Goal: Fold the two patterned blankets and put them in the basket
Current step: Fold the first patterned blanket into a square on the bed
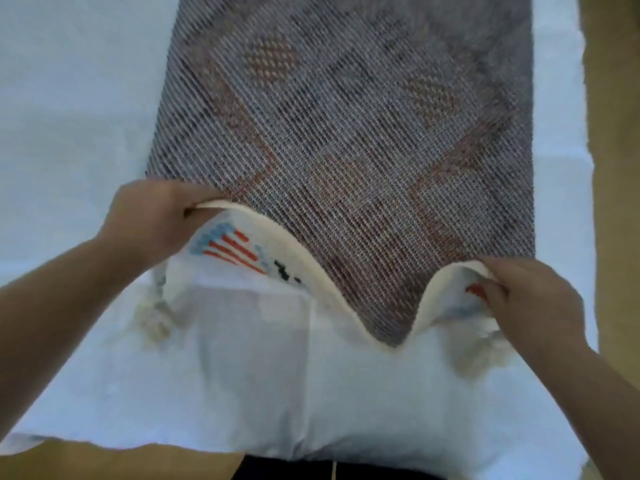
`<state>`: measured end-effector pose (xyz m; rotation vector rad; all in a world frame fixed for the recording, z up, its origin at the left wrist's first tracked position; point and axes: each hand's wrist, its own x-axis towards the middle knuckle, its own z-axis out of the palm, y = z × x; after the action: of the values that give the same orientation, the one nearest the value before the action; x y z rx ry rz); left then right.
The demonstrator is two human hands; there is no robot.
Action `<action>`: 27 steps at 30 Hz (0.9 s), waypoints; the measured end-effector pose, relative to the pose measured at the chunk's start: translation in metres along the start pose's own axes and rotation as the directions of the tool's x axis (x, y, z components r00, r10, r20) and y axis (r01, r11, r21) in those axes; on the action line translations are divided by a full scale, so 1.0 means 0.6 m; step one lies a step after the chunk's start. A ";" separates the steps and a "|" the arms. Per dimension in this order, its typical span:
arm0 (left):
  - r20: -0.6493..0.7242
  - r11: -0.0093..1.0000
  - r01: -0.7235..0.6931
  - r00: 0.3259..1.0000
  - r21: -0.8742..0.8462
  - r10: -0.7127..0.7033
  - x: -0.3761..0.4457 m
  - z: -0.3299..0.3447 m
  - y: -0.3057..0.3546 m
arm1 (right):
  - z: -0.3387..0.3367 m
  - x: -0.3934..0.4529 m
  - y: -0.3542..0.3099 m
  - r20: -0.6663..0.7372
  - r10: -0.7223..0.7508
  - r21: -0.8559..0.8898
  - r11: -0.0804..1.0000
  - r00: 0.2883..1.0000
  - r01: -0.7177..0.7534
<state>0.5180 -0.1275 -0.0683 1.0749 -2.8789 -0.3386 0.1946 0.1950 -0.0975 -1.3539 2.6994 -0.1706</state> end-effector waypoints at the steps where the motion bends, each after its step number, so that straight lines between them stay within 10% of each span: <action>1: 0.000 0.999 -0.050 0.999 -0.001 0.050 0.039 -0.016 -0.002 | -0.014 0.031 -0.011 0.008 0.014 -0.012 1.000 1.000 -0.014; 8: 0.223 0.989 -0.075 0.974 0.128 0.045 0.301 -0.064 -0.024 | -0.089 0.238 -0.031 -0.156 0.073 -0.032 0.996 0.985 -0.079; 17: -0.098 0.888 0.354 0.935 0.293 -0.340 0.398 0.021 -0.108 | -0.051 0.412 0.024 -0.259 0.262 -0.209 0.925 0.930 -0.319; 23: 0.257 0.956 -0.162 0.961 0.243 0.098 0.358 0.103 0.028 | 0.065 0.380 -0.077 0.122 -0.139 -0.194 0.968 0.983 0.161; 27: 0.345 0.952 -0.234 0.926 0.198 0.156 0.370 0.165 0.060 | 0.103 0.390 -0.134 0.241 -0.220 -0.096 0.964 0.945 0.249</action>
<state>0.3145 -0.2274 -0.1636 0.8082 -3.3610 -0.1789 0.1288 -0.0435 -0.1590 -1.6199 2.3911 0.1301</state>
